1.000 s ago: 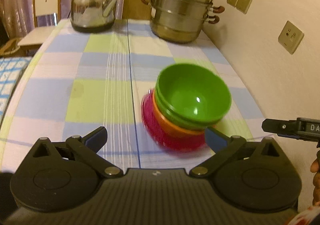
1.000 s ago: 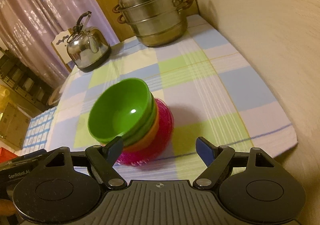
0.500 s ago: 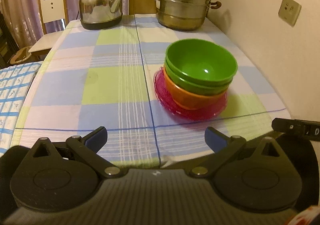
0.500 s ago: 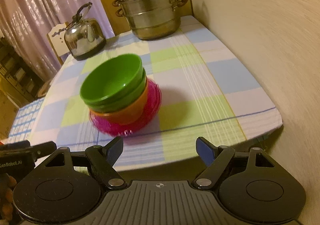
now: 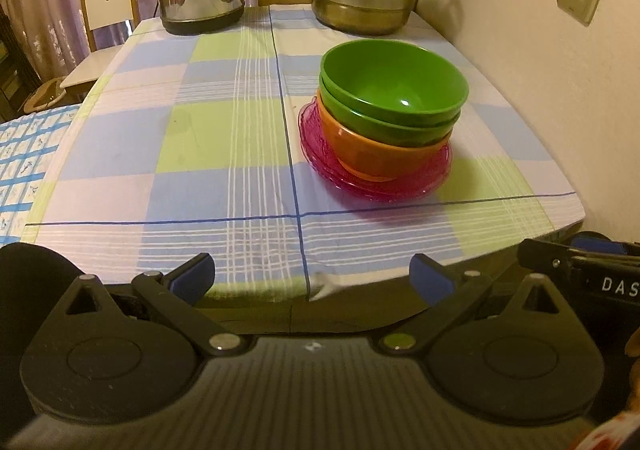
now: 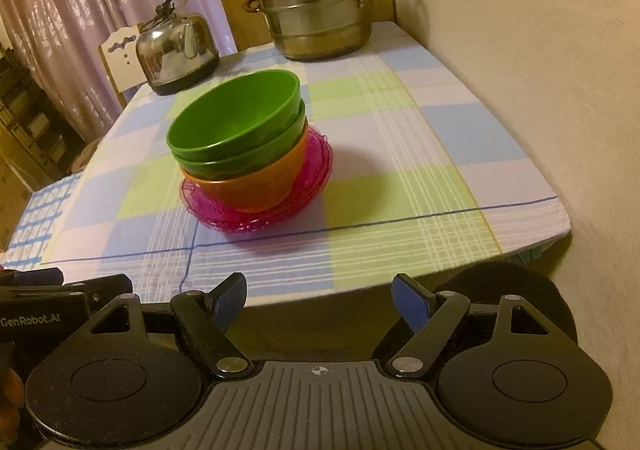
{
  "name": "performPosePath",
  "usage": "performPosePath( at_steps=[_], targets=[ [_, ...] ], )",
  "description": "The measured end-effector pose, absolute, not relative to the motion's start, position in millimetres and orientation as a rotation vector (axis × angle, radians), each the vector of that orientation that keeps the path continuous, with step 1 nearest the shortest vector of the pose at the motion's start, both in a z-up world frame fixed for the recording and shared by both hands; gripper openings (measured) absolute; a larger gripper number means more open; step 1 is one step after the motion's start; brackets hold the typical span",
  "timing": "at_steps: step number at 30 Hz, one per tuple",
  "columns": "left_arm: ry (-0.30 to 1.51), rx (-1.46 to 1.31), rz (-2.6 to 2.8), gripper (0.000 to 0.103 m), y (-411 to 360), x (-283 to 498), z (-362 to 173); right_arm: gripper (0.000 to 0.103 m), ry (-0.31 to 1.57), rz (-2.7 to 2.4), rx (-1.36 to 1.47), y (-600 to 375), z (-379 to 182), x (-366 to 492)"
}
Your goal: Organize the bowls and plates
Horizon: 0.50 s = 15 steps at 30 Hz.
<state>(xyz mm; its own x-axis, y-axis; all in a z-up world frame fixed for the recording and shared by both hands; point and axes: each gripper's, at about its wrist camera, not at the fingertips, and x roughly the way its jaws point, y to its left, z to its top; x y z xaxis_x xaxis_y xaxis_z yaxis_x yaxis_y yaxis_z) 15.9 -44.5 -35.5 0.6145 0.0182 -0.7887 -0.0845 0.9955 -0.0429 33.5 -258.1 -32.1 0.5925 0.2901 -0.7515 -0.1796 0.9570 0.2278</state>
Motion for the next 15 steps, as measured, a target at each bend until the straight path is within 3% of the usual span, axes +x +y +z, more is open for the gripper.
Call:
performPosePath(
  at_steps=[15],
  targets=[
    [0.902, -0.082, 0.097, 0.103, -43.4, 13.9, -40.3, 0.079, 0.884, 0.269, 0.118, -254.2, -32.5, 30.8]
  ],
)
